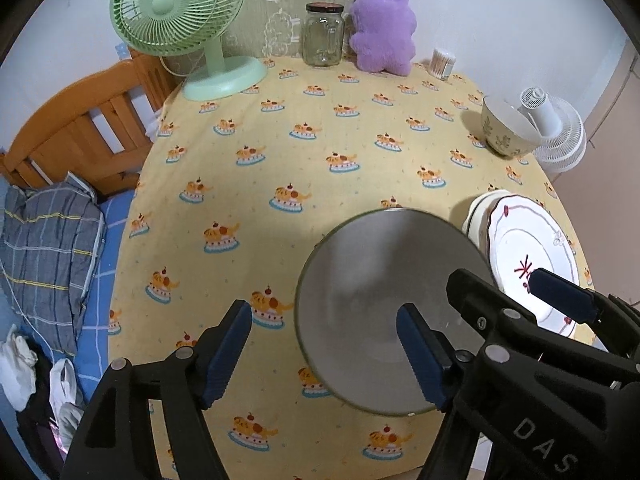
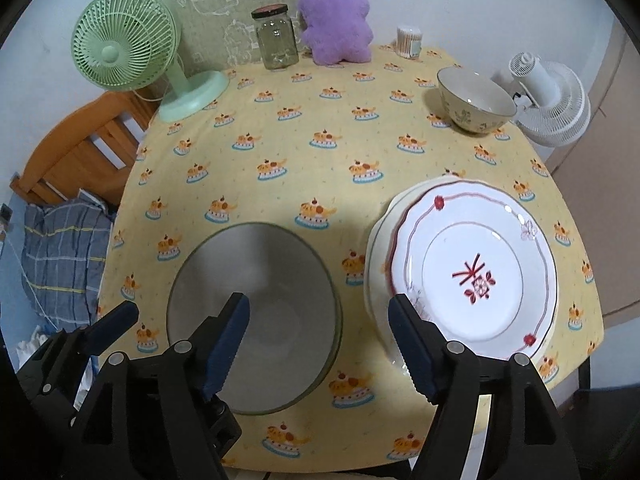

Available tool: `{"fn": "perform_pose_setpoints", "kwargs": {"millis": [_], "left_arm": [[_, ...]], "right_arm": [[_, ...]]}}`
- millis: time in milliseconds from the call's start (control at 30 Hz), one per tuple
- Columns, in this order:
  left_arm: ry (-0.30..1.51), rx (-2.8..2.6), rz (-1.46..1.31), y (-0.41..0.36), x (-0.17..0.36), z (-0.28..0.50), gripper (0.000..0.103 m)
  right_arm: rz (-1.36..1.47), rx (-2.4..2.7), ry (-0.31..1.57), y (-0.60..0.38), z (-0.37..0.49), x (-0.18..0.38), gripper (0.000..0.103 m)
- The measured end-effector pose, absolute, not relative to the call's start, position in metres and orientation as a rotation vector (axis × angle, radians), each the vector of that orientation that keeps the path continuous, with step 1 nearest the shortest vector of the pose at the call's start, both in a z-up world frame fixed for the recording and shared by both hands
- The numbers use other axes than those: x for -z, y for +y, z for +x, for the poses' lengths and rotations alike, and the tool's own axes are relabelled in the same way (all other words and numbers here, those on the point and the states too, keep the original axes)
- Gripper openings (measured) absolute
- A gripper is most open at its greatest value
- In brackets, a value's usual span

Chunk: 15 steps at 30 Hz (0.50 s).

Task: Organize plates and bowls
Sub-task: 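Lower the cream bowl beside the plate stack and open both tools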

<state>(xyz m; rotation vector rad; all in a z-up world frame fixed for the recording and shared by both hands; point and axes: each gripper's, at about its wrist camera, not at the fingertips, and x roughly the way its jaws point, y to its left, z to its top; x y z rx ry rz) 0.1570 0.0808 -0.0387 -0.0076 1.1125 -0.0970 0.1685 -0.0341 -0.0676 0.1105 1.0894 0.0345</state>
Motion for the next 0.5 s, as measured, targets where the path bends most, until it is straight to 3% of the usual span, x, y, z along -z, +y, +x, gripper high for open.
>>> {"fn": "perform_pose_setpoints", "kwargs": {"millis": [500], "left_arm": [[1.057, -0.013, -0.077, 0.028, 0.009, 0.186, 0.077]], "right_arm": [[0.025, -0.130, 1.049, -0.090, 0.211, 0.035, 0.075]]}}
